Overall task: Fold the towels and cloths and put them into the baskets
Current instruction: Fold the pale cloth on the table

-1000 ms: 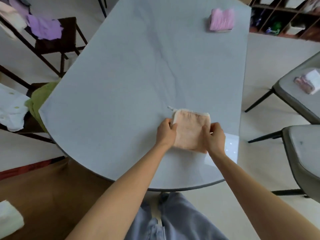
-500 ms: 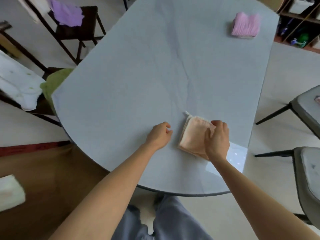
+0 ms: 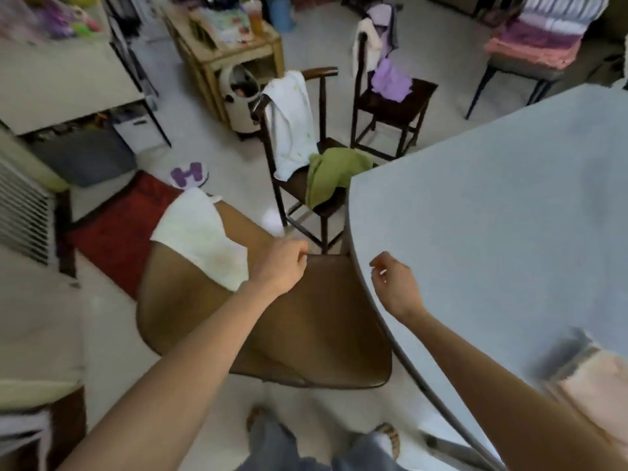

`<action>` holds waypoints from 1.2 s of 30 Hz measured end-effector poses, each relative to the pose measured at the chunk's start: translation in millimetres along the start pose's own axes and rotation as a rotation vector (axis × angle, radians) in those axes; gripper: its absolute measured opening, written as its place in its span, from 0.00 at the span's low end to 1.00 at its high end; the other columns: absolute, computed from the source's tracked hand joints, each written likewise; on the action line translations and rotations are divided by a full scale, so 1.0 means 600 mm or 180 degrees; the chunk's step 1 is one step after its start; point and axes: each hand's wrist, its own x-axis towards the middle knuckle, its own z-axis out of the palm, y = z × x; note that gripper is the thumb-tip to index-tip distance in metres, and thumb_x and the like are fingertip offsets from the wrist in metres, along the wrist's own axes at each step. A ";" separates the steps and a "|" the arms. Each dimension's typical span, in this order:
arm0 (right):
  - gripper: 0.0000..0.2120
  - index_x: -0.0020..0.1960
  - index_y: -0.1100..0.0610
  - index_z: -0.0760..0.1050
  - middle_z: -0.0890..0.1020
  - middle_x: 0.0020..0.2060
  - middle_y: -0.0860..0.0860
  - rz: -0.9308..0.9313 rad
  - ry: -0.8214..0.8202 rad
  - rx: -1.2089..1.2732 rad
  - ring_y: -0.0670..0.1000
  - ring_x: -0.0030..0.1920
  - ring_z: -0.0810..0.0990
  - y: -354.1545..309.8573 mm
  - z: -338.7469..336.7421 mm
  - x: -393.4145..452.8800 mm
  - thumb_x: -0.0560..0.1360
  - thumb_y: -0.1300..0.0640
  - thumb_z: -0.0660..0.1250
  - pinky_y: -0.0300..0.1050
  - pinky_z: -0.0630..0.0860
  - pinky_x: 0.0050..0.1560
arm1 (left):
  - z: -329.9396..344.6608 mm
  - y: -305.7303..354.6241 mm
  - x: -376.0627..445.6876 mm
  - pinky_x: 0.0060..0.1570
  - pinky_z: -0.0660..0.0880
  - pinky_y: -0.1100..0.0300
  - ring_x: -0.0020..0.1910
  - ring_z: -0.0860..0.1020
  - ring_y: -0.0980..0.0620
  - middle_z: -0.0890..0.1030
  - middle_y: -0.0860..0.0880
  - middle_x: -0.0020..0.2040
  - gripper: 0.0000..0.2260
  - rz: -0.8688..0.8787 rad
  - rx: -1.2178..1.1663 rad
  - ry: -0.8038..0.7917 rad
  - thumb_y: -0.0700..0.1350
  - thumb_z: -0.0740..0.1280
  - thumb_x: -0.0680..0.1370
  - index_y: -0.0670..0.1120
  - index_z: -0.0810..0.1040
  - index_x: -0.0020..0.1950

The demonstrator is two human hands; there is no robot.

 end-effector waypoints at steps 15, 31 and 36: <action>0.24 0.70 0.54 0.65 0.73 0.65 0.51 -0.0561 -0.1131 0.0145 0.52 0.64 0.73 -0.476 0.317 0.120 0.76 0.69 0.56 0.38 0.70 0.54 | -0.177 -0.456 -0.006 0.72 0.57 0.58 0.75 0.61 0.48 0.62 0.44 0.76 0.22 -0.1095 -0.1839 0.0467 0.36 0.57 0.81 0.44 0.63 0.75; 0.12 0.57 0.55 0.74 0.77 0.50 0.50 -0.0357 -0.1505 0.0447 0.50 0.50 0.77 -0.486 0.369 0.164 0.76 0.53 0.68 0.35 0.72 0.42 | -0.167 -0.546 0.048 0.55 0.73 0.60 0.55 0.74 0.54 0.75 0.51 0.58 0.21 -0.0429 -0.1685 -0.0354 0.47 0.68 0.77 0.50 0.69 0.70; 0.05 0.47 0.56 0.73 0.76 0.40 0.51 -0.0605 -0.1460 0.0290 0.50 0.42 0.74 -0.453 0.344 0.126 0.76 0.54 0.64 0.47 0.75 0.45 | -0.184 -0.511 0.034 0.51 0.68 0.58 0.47 0.73 0.54 0.77 0.55 0.44 0.11 0.0306 0.0403 0.0104 0.56 0.69 0.74 0.53 0.77 0.52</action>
